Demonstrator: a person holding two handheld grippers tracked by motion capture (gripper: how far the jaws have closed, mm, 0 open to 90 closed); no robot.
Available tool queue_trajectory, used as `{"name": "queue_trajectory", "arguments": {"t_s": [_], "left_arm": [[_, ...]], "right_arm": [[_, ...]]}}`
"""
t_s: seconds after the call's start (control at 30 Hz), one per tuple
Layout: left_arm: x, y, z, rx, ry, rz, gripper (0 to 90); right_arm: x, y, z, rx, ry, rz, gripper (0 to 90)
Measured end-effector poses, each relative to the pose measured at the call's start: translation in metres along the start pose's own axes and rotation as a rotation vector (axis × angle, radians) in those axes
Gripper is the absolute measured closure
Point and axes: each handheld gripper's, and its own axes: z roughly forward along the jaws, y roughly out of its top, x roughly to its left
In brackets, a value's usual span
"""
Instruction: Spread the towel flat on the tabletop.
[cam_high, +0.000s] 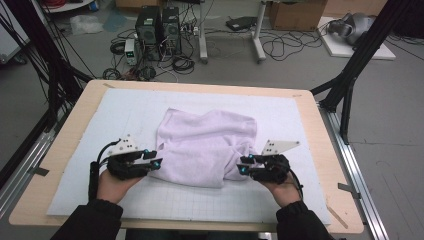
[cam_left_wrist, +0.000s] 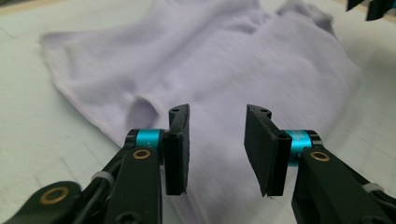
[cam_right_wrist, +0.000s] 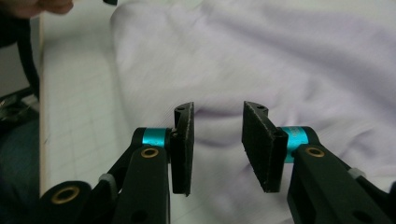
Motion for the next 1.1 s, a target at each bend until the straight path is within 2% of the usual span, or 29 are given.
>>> {"name": "queue_trajectory", "arguments": {"t_s": [0.07, 0.17, 0.23, 0.27, 0.3, 0.37, 0.4, 0.5, 0.57, 0.63, 0.7, 0.87, 1.03, 1.1], "left_arm": [[-0.007, -0.009, 0.006, 0.023, -0.013, 0.021, 57.7], [-0.010, -0.016, 0.021, 0.080, -0.011, 0.039, 58.0], [-0.009, -0.019, 0.031, 0.123, -0.009, 0.040, 65.1], [-0.007, -0.020, 0.036, 0.146, -0.002, 0.057, 67.8], [-0.007, -0.021, 0.038, 0.143, 0.006, 0.061, 73.1], [-0.006, -0.021, 0.038, 0.138, 0.005, 0.041, 78.4], [-0.005, -0.020, 0.038, 0.141, 0.003, 0.043, 80.2], [-0.005, -0.018, 0.034, 0.126, 0.002, 0.030, 83.8], [-0.006, -0.014, 0.027, 0.104, -0.005, 0.020, 84.1], [-0.009, -0.007, 0.018, 0.075, -0.002, 0.024, 84.2], [-0.009, -0.001, 0.007, 0.041, -0.010, 0.017, 84.2], [-0.012, 0.006, -0.013, -0.009, -0.018, 0.005, 84.2], [-0.018, 0.008, -0.027, -0.029, -0.030, -0.002, 84.2], [-0.017, 0.009, -0.028, -0.039, -0.035, -0.017, 84.2]], "right_arm": [[0.006, -0.009, 0.008, 0.030, 0.000, -0.014, 63.0], [0.005, -0.018, 0.025, 0.081, 0.011, 0.000, 62.3], [0.005, -0.021, 0.037, 0.137, -0.003, -0.016, 62.5], [0.005, -0.022, 0.042, 0.149, -0.008, -0.026, 63.5], [0.005, -0.022, 0.047, 0.168, -0.015, -0.032, 67.6], [0.006, -0.021, 0.049, 0.162, -0.029, -0.051, 76.6], [0.005, -0.021, 0.049, 0.163, -0.016, -0.053, 81.8], [0.005, -0.021, 0.046, 0.174, -0.005, -0.054, 86.0], [0.006, -0.019, 0.040, 0.175, 0.004, -0.059, 86.4], [0.007, -0.017, 0.028, 0.144, 0.016, -0.054, 86.6], [0.008, -0.015, 0.012, 0.121, 0.002, -0.054, 86.6], [0.005, -0.015, -0.026, 0.061, -0.011, -0.019, 86.7], [0.007, -0.013, -0.058, 0.035, -0.039, -0.026, 86.8], [0.008, -0.012, -0.069, 0.035, -0.054, -0.033, 86.8]]}}
